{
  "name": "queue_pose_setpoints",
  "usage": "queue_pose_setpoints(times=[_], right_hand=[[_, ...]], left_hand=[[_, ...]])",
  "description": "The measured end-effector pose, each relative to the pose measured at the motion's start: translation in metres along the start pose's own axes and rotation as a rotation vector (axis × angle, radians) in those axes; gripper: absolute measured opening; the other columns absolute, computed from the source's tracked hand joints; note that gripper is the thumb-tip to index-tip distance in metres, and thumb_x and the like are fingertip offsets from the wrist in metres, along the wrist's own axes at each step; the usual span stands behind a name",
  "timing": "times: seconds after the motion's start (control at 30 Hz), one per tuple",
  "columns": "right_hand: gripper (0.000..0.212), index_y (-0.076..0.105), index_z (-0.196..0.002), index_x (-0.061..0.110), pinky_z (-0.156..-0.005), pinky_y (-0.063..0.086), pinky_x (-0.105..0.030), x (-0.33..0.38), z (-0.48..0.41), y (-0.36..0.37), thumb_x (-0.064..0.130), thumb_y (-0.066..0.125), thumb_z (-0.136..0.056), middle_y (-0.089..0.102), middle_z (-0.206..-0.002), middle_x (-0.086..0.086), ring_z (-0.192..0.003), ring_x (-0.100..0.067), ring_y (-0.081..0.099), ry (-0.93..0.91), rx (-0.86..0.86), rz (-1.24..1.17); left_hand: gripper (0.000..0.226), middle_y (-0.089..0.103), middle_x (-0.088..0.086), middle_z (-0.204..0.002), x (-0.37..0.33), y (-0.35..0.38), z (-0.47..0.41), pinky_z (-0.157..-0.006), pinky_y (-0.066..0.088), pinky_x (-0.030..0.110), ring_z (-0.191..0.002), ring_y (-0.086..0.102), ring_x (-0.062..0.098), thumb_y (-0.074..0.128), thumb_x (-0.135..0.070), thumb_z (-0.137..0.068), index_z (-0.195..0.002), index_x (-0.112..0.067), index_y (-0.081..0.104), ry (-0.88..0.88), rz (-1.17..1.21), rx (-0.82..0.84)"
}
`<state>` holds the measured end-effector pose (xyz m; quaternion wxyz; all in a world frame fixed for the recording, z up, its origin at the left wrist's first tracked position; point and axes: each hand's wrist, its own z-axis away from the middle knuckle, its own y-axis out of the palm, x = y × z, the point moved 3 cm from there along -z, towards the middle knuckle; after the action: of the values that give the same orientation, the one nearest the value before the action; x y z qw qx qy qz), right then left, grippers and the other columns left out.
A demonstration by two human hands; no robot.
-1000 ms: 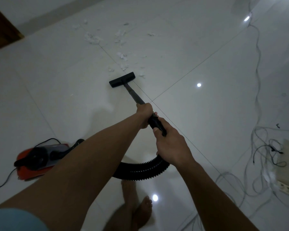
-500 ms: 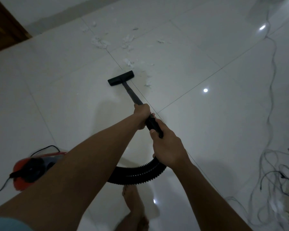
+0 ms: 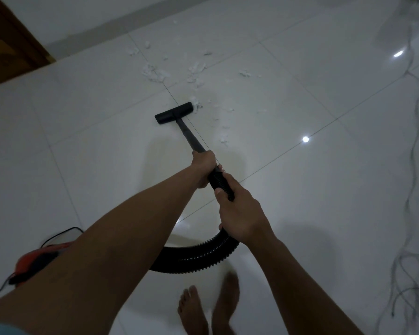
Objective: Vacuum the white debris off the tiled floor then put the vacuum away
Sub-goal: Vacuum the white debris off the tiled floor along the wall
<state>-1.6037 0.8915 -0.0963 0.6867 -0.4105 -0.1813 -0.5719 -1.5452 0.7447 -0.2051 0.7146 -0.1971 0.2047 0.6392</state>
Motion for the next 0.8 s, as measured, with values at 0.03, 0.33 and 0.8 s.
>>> queue_pose_setpoints(times=[0.03, 0.33, 0.8], right_hand=[[0.049, 0.028, -0.151, 0.053, -0.087, 0.060, -0.045, 0.004, -0.008, 0.000, 0.042, 0.040, -0.105, 0.065, -0.104, 0.004, -0.090, -0.025, 0.071, 0.001, 0.005, 0.001], [0.049, 0.024, -0.153, 0.052, -0.083, 0.056, -0.033, 0.060, -0.080, -0.010, 0.040, 0.037, -0.107, 0.065, -0.115, 0.006, -0.091, -0.015, 0.067, -0.028, 0.020, -0.002], [0.049, 0.025, -0.154, 0.049, -0.086, 0.057, -0.036, 0.115, -0.165, -0.030, 0.039, 0.037, -0.107, 0.069, -0.116, 0.002, -0.096, -0.017, 0.069, -0.041, 0.027, 0.053]], left_hand=[[0.056, 0.054, 0.008, -0.070, -0.007, -0.001, -0.005, -0.044, 0.049, 0.022, -0.040, 0.053, 0.012, 0.039, -0.010, -0.099, -0.154, -0.018, 0.026, -0.001, 0.005, -0.003], [0.056, 0.052, 0.008, -0.072, -0.086, -0.004, -0.048, -0.041, 0.048, 0.022, -0.042, 0.052, 0.015, 0.035, -0.005, -0.097, -0.152, -0.014, 0.025, 0.016, 0.040, -0.014], [0.056, 0.052, 0.009, -0.074, -0.163, 0.003, -0.108, -0.041, 0.049, 0.022, -0.037, 0.052, 0.012, 0.034, -0.006, -0.098, -0.153, -0.015, 0.025, 0.022, 0.106, -0.058]])
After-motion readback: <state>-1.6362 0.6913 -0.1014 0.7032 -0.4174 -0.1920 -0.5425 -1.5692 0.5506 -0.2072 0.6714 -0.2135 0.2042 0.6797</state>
